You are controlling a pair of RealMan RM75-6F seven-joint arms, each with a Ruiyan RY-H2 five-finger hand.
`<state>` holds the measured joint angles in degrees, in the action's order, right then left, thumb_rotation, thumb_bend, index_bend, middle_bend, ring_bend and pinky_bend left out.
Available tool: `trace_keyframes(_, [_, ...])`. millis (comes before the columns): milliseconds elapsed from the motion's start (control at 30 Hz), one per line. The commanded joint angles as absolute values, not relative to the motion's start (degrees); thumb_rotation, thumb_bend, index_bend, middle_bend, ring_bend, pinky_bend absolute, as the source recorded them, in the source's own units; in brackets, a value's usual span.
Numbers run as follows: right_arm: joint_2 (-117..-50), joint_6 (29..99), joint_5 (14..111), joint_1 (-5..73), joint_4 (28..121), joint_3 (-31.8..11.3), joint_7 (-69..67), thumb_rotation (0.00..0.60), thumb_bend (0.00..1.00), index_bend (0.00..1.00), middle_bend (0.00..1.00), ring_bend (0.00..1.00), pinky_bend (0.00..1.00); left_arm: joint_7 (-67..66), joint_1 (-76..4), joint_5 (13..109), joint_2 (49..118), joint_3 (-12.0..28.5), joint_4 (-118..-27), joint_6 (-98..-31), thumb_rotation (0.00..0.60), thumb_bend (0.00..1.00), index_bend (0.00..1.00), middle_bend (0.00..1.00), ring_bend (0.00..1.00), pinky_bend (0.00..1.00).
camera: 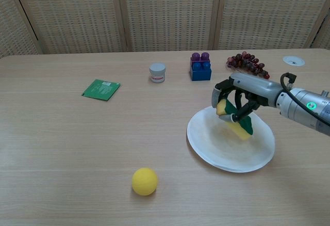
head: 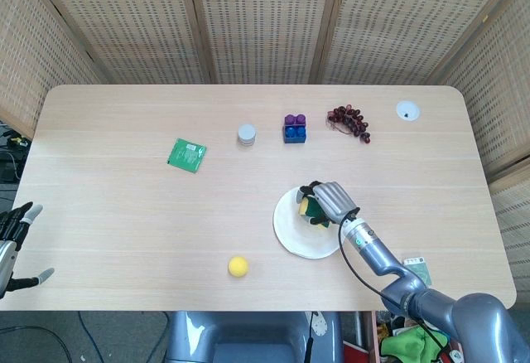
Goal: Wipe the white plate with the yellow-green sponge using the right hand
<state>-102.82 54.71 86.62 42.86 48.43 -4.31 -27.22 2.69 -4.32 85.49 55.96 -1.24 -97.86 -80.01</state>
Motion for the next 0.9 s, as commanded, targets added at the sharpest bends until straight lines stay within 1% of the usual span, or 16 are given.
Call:
trace_keyframes(33, [-103.9, 53.6, 85.8, 43.0, 46.9, -4.5, -26.3, 0.600, 0.33, 0.46, 0.51, 0.36, 0.54, 2.8, -4.4, 85.4, 55.9, -1.2, -97.8, -79.8, 0.600, 0.00, 0.00, 0.00, 0.00, 0.00])
trace_keyframes(233, [-105.5, 51.7, 85.1, 42.7, 44.2, -4.0, -27.3, 0.600, 0.34, 0.46, 0.51, 0.36, 0.54, 2.8, -4.4, 85.2, 56.0, -1.1, -97.7, -79.8, 0.600, 0.00, 0.00, 0.00, 0.00, 0.00])
trace_keyframes(467, [-106.7, 51.2, 86.4, 42.1, 41.3, -2.1, -30.8, 0.600, 0.42, 0.47, 0.51, 0.36, 0.54, 2.1, -4.6, 84.9, 56.3, -1.0, -97.6, -79.6, 0.600, 0.00, 0.00, 0.00, 0.00, 0.00])
trace_keyframes(567, [-107.2, 51.6, 87.3, 42.0, 40.1, -1.4, -32.7, 0.600, 0.43, 0.47, 0.51, 0.36, 0.54, 1.8, -4.5, 84.9, 56.4, -1.1, -97.6, -79.6, 0.600, 0.00, 0.00, 0.00, 0.00, 0.00])
trace_keyframes(800, [-105.9, 54.6, 88.5, 41.7, 40.8, -1.4, -35.2, 0.600, 0.43, 0.47, 0.51, 0.36, 0.54, 2.0, -4.5, 85.0, 56.4, -1.1, -97.7, -79.6, 0.600, 0.00, 0.00, 0.00, 0.00, 0.00])
trace_keyframes(900, [-103.0, 58.1, 89.2, 41.3, 44.2, -2.0, -36.3, 0.600, 0.43, 0.47, 0.51, 0.36, 0.54, 2.4, -4.6, 85.2, 56.3, -1.1, -97.5, -79.7, 0.600, 0.00, 0.00, 0.00, 0.00, 0.00])
